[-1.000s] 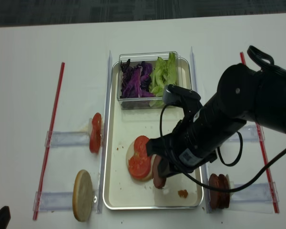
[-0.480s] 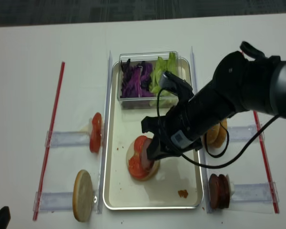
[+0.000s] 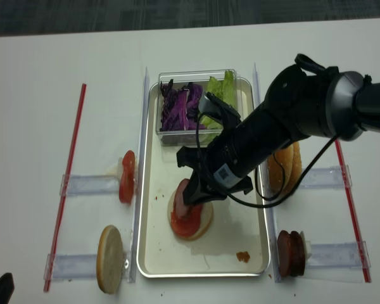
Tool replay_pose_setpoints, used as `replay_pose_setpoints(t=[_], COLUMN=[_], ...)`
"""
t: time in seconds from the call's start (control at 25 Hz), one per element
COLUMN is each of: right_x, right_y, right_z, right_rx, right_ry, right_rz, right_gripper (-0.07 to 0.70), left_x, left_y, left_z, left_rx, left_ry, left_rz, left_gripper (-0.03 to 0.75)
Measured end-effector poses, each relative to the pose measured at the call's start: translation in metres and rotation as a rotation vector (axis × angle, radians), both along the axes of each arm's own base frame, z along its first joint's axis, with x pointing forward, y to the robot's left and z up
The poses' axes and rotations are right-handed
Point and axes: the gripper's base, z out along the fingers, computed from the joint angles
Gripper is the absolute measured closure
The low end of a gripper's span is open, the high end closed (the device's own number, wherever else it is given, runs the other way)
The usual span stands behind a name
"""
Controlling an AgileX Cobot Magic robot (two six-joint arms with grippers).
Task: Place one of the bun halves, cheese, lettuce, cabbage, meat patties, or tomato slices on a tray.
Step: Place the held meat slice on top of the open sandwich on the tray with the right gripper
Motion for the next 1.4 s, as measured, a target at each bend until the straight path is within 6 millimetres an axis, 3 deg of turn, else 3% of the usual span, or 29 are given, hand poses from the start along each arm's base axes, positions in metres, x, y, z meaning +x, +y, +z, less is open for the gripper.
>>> replay_pose_setpoints(t=[0.36,1.4], right_x=[0.006,0.011], right_y=[0.003,-0.006], right_z=[-0.013,-0.02], right_rx=[-0.009,-0.064], right_ry=[0.017,0.01], right_rz=[0.004,0.017], right_gripper=[0.524,0.524], left_x=[0.0,0.0], left_y=[0.0,0.0], left_z=[0.0,0.0], left_rx=[0.0,0.0], left_ry=[0.0,0.0], left_rz=[0.0,0.0], left_gripper=[0.423,0.423])
